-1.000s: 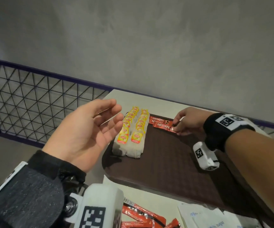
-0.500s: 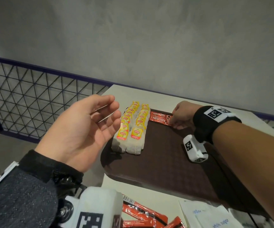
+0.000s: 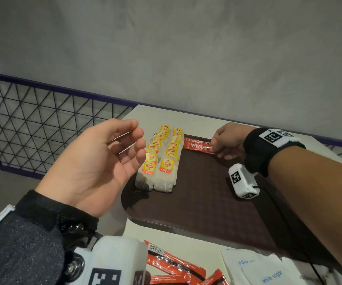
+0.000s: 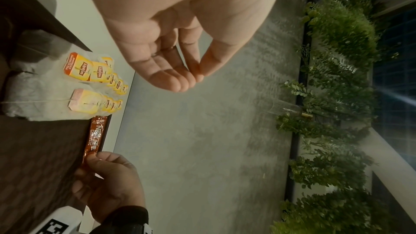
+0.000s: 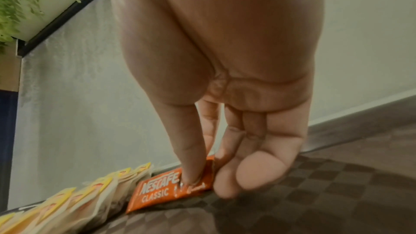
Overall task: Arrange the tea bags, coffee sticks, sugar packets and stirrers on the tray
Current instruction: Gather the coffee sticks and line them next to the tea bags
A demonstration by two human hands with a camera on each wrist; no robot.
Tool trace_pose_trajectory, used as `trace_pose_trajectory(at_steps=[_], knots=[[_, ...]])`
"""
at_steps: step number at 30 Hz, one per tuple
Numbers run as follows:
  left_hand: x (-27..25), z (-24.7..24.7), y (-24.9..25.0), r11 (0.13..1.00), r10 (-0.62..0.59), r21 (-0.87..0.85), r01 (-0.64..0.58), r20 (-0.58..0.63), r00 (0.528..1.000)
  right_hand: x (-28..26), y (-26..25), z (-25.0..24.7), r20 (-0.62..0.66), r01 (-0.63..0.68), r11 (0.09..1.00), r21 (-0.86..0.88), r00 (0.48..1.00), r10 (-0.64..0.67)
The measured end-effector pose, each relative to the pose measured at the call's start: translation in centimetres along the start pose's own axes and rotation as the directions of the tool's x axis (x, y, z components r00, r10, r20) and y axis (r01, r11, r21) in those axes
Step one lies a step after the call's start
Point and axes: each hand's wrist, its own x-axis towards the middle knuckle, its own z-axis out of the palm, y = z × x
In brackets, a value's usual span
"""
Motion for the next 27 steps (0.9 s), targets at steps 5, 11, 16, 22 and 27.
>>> trace_pose_trajectory(at_steps=[5,11,16,22,27], knots=[[0.08,0.05,-0.01,1.000,-0.008,-0.005,0.008,-0.004,1.000,0.02,0.99,-0.31,0.038,-0.025,0.999,0.027,0.999,0.024],[0.06,0.12,-0.08,1.000,-0.008,-0.001,0.008,-0.010,1.000,0.18,0.53,-0.28,0.043,-0.037,0.998,0.052,0.998,0.034],[0.04,0.06,0.00,1.000,-0.007,-0.003,0.007,-0.011,1.000,0.26,0.47,-0.50,0.044,-0.026,0.998,0.053,0.999,0.024],[-0.06,0.10,0.07,1.000,-0.007,-0.009,0.007,-0.007,1.000,0.14,0.66,-0.43,0.044,-0.017,0.999,0.048,0.999,0.015],[-0.12,0.20,0.01,1.000,-0.004,-0.014,0.004,-0.010,1.000,0.00,0.50,-0.25,0.034,-0.032,0.996,0.080,0.999,0.029]])
